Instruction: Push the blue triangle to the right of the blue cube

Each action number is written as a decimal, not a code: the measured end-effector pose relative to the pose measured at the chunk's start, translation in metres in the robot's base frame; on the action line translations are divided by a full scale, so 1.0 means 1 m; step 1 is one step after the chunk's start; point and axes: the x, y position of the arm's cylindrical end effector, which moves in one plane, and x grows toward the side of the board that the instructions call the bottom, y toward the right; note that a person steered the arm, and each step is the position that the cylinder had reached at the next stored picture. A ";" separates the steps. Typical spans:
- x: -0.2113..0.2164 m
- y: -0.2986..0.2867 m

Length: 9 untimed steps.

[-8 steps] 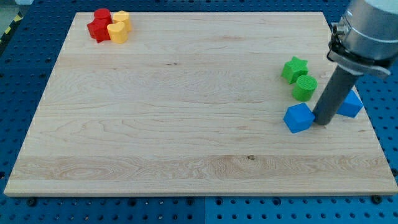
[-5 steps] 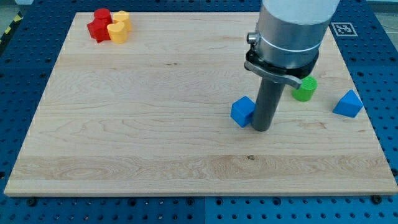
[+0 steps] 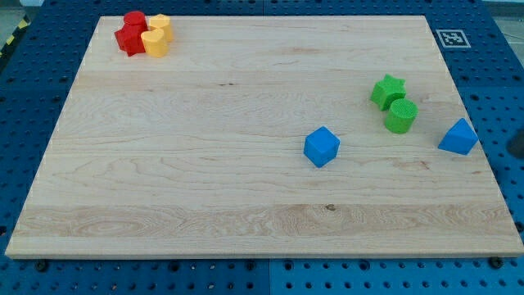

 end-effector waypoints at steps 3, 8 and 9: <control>-0.003 -0.045; 0.024 -0.128; 0.016 -0.156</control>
